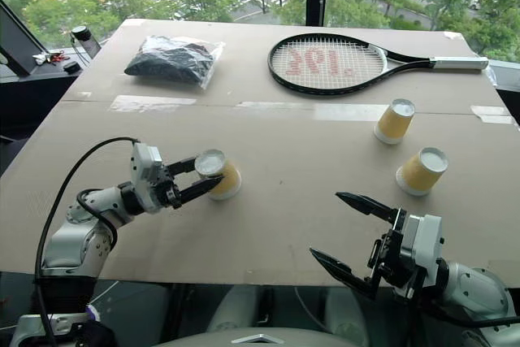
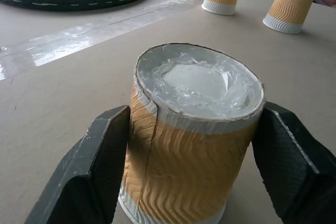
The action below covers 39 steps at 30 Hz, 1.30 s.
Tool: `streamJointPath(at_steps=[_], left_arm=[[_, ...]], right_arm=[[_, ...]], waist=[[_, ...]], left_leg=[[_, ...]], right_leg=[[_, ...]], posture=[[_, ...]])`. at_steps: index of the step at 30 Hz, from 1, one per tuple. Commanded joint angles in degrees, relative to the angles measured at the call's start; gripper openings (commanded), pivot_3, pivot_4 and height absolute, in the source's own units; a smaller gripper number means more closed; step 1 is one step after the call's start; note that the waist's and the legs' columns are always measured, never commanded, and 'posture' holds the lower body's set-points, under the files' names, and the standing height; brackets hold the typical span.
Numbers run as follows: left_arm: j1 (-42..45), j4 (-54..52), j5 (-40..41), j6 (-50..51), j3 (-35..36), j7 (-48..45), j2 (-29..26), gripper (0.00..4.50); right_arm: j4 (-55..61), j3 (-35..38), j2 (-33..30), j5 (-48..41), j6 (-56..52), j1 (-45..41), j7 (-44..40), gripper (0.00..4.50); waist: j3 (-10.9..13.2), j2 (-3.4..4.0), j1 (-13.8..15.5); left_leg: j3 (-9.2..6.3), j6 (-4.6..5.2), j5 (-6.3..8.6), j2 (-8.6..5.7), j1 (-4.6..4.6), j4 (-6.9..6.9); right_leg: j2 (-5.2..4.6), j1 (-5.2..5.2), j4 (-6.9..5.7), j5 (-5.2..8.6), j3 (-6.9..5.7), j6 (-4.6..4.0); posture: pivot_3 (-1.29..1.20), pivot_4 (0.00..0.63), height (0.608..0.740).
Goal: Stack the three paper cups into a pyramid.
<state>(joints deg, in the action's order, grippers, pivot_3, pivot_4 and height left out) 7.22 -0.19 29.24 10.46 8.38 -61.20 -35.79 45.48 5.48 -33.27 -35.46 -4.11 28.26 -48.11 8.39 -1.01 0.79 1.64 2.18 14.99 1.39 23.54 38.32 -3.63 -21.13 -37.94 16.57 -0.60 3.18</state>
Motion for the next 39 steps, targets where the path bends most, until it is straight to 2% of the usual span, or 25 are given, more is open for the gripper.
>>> streamJointPath(at_steps=[1, 6, 10, 14, 19, 25, 31, 37, 39], left_arm=[[1.9, 1.5, -0.9, -2.5, -0.6, -1.4, 0.5, 2.05], [9.9, 3.0, -1.4, -0.2, -1.8, 1.0, 2.3, 2.05], [20.1, 6.8, -3.9, 5.9, -5.8, 4.5, 4.1, 2.05], [34.4, 19.6, -8.8, 6.8, -11.8, 4.4, 10.0, 2.05], [42.1, 32.5, -13.5, 2.2, -14.3, 4.2, 15.0, 2.05], [45.6, 42.0, -17.8, -3.9, -14.8, 5.9, 17.8, 2.05], [45.5, 43.8, -19.1, -6.2, -14.0, 6.3, 17.6, 2.05], [44.7, 43.7, -19.2, -6.4, -13.8, 5.4, 17.5, 2.05], [44.7, 43.3, -18.6, -5.7, -13.1, 5.8, 17.7, 3.09]], right_arm=[[3.1, 0.3, 0.5, 0.8, 0.8, 0.2, 1.7, 4.5], [4.1, 0.2, 1.6, 2.5, 0.4, 0.1, 4.6, 4.5], [4.4, -0.3, 2.8, 4.8, 0.2, -0.5, 7.6, 4.5], [5.0, 0.1, 4.7, 7.7, -0.4, -0.3, 12.1, 4.5], [6.3, 0.2, 7.1, 10.1, 0.0, 0.9, 15.8, 4.5], [7.9, 1.5, 8.7, 12.1, 1.7, 7.8, 17.1, 4.5], [6.5, 2.3, 10.0, 13.2, 5.0, 12.8, 16.7, 4.5], [5.2, 2.0, 10.3, 13.8, 6.2, 13.1, 16.3, 4.5], [4.8, 2.2, 10.2, 13.6, 6.0, 12.6, 16.2, 4.5]], waist=[[0.0, 0.0, 0.0], [0.0, -0.02, 0.3], [0.0, -0.04, 0.4], [0.0, -0.04, 0.3], [0.0, -0.06, -0.5], [0.0, -0.06, -1.0], [0.0, -0.06, -0.9], [0.0, -0.06, -0.8], [0.0, -0.06, -0.8]], left_leg=[[0.0, 0.0, 0.0, 0.0, 0.0, 0.0], [-0.11, 0.0, 0.0, -0.03, 0.09, 0.06], [-0.26, 0.0, -0.01, -0.1, 0.15, 0.12], [-0.23, -0.01, -0.02, -0.21, 0.18, 0.13], [-0.24, -0.01, -0.02, -0.37, 0.22, 0.16], [-0.38, -0.19, -0.13, -0.4, 0.28, 0.02], [-0.35, -0.01, -0.02, -0.31, 0.26, 0.08], [-0.36, -0.01, -0.02, -0.27, 0.23, 0.08], [-0.35, -0.01, -0.02, -0.27, 0.23, 0.08]], right_leg=[[0.0, 0.0, 0.0, 0.0, 0.0, 0.0], [0.0, 0.01, -0.01, 0.0, -0.1, 0.01], [0.03, 0.01, -0.02, -0.01, -0.19, 0.02], [0.07, 0.01, -0.03, 0.01, -0.14, 0.07], [0.15, -0.07, -0.02, 0.07, 0.06, 0.16], [0.24, -0.28, -0.05, 0.08, 0.27, 0.16], [0.18, -0.24, -0.05, 0.07, 0.31, 0.17], [0.21, -0.24, -0.11, 0.07, 0.3, 0.16], [0.21, -0.24, -0.1, 0.07, 0.31, 0.16]], posture=[[0.0, 0.15, 0.74], [0.0, 0.15, 0.74], [0.0, 0.15, 0.74], [0.0, 0.15, 0.74], [0.0, 0.15, 0.74], [0.0, 0.15, 0.74], [0.0, 0.15, 0.74], [0.0, 0.15, 0.74], [0.0, 0.15, 0.74]])
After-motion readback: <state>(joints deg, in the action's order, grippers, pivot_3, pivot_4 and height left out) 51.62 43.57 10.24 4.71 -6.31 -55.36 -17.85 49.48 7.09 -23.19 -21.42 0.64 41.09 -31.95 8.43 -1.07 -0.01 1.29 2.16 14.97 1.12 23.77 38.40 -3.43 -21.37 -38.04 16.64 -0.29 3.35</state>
